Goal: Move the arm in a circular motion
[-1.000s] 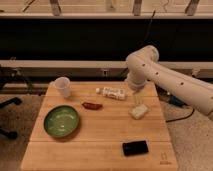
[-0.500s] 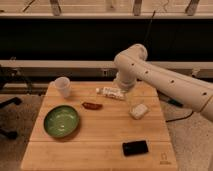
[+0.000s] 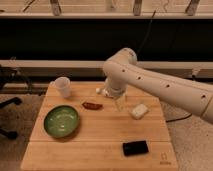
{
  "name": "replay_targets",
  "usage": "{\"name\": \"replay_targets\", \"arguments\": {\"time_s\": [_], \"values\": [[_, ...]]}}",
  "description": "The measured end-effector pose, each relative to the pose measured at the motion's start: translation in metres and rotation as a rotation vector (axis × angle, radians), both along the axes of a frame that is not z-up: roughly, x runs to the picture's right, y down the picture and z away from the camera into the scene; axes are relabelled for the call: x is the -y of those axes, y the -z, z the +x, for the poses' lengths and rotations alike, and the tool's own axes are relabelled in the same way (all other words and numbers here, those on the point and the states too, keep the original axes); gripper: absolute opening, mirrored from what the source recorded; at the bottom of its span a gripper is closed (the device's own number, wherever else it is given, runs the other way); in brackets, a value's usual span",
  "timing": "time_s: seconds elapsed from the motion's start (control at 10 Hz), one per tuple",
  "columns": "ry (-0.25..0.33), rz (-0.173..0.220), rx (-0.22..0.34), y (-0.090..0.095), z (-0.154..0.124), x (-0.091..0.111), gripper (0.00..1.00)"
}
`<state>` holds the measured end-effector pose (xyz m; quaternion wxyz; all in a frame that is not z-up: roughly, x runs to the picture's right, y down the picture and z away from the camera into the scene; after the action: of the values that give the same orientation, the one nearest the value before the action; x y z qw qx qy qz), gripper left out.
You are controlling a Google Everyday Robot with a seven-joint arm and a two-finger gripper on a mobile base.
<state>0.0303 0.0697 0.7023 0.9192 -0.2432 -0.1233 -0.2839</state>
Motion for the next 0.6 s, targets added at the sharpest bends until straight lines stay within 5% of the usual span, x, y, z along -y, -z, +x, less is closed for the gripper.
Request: {"name": "replay_targets", "arguments": {"time_s": [0.6], "values": [[0.150,0.052,0.137,0.083,-0.019,-0.072,0.80]]}}
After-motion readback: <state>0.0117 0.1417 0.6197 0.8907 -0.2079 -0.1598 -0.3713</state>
